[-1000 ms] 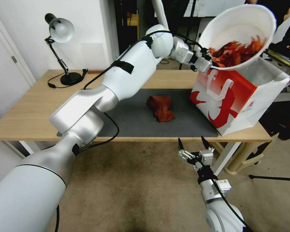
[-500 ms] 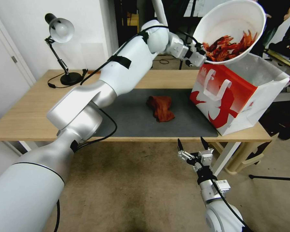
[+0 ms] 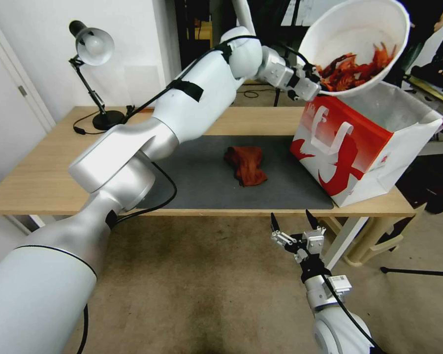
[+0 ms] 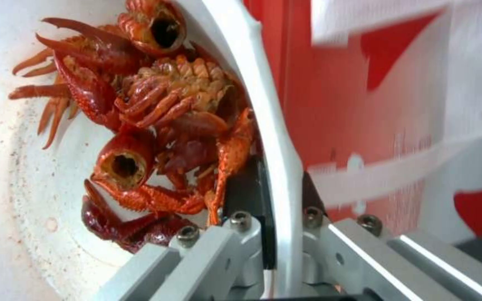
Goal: Sweep shrimp from table into container with towel, then put container into takeout bag.
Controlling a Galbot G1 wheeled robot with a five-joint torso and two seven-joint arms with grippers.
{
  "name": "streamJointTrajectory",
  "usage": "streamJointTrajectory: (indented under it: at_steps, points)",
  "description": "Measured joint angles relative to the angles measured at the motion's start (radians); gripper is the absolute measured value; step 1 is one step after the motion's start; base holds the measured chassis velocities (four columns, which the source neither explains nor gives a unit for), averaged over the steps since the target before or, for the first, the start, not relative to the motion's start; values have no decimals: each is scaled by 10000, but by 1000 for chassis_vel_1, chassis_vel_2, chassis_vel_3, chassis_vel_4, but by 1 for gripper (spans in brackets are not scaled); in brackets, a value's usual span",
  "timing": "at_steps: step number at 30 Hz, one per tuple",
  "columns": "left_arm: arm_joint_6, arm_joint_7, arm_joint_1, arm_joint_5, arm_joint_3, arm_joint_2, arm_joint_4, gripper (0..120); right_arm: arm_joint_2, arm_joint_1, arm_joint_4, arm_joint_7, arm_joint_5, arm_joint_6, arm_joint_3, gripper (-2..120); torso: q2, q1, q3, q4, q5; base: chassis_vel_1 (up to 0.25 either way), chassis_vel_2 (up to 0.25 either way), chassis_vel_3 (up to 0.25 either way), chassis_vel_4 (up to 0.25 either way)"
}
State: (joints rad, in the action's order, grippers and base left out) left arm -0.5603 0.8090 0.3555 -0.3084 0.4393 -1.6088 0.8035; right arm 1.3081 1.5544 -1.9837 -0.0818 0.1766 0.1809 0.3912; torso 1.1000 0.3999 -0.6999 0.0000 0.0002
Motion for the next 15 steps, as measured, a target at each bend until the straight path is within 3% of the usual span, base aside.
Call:
streamJointTrajectory:
  at_steps: [6,15]
  points:
    - [151,-208,-26,245,454,4,514,0,-14,20,3,11,0,-1,11,100,0,0,-1,0,-2,0,0,0,0]
    - [281,-687,202,230,504,7,503,0,64,87,28,57,-33,15,10,100,0,0,0,1,-2,0,0,0,0]
